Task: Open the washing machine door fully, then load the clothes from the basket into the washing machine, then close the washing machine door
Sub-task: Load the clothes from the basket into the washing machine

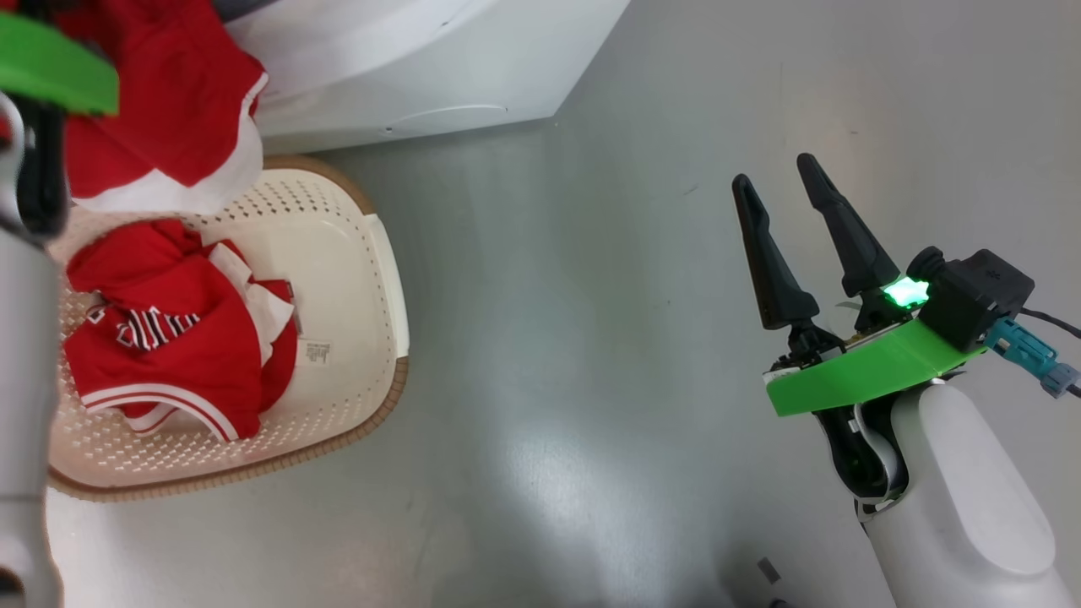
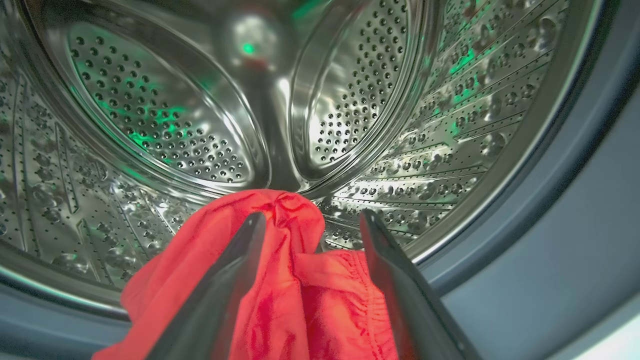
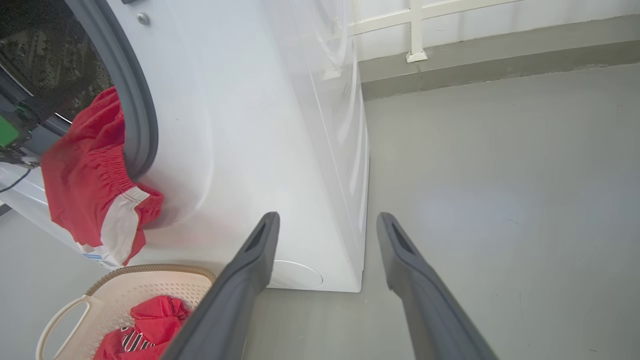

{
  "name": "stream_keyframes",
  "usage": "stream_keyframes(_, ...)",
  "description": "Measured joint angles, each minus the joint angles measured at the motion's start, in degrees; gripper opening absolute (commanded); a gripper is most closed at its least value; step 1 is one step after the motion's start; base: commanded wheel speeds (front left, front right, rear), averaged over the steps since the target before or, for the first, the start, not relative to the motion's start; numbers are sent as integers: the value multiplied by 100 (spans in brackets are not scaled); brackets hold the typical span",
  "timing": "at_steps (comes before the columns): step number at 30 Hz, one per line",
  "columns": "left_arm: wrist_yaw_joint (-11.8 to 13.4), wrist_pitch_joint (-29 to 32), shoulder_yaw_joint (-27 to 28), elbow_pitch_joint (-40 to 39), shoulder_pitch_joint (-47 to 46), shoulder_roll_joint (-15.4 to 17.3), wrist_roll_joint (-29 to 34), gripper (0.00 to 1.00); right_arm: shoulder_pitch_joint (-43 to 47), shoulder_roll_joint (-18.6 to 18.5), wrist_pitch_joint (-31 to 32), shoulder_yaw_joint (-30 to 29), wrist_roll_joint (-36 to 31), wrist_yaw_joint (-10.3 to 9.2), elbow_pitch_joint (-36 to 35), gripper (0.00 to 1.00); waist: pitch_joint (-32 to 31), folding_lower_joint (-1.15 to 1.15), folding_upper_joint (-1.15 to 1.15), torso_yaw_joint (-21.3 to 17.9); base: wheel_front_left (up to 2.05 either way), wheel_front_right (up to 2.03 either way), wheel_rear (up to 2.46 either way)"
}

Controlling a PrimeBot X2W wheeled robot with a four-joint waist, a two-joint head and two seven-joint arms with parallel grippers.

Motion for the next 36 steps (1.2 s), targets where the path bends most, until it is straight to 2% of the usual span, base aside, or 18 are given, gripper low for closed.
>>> stream_keyframes(10,78,-1,374,-1764,1745,172,26,100,52,-78,0,-68,1,0,-69,100,-118,0,0,120,0,0,0)
stream_keyframes(16,246,-1,705,-2601,2787,135,25,100,62,-83,0,-96,1,0,-104,100,-133,0,0,195,0,0,0)
stream_keyframes(21,258,-1,959,-3203,3552,20,32,100,61,-97,0,-119,1,0,-157,100,-126,0,0,245,0,0,0)
stream_keyframes(31,253,-1,1388,-3621,4399,-313,202,100,62,-101,0,-250,0,0,-326,100,-94,0,0,321,0,0,0)
stream_keyframes(36,192,-1,1510,-3657,4671,-590,246,100,119,-102,0,-281,-1,0,-380,100,-74,0,0,341,0,0,0)
